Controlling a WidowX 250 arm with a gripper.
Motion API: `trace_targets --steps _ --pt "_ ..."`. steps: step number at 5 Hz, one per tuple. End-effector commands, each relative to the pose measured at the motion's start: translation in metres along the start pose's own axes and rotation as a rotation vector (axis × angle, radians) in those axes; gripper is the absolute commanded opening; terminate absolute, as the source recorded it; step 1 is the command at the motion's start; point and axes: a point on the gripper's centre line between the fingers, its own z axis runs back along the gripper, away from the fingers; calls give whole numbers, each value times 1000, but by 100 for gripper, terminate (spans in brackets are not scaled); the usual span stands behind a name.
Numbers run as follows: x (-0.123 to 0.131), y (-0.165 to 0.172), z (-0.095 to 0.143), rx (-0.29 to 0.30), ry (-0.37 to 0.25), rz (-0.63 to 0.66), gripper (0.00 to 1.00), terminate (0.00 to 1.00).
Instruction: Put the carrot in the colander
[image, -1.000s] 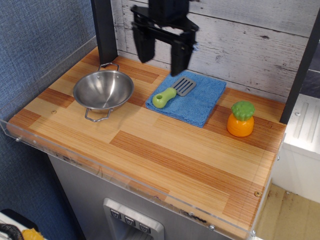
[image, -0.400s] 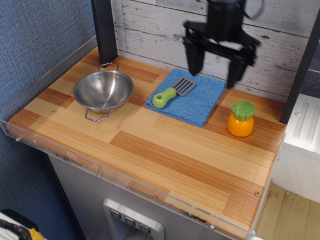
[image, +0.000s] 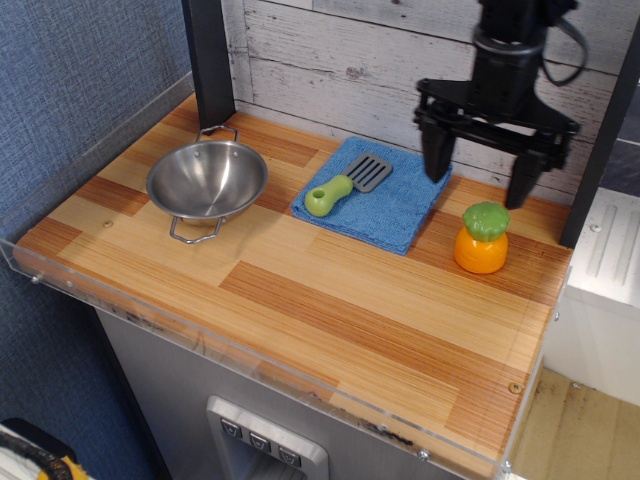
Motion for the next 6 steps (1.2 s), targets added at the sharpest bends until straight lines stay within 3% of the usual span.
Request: trace_targets --steps 1,6 --pt "11 -14 8 17 -136 -33 100 0" --pt "9 -9 -20 -1 -55 -60 100 0"
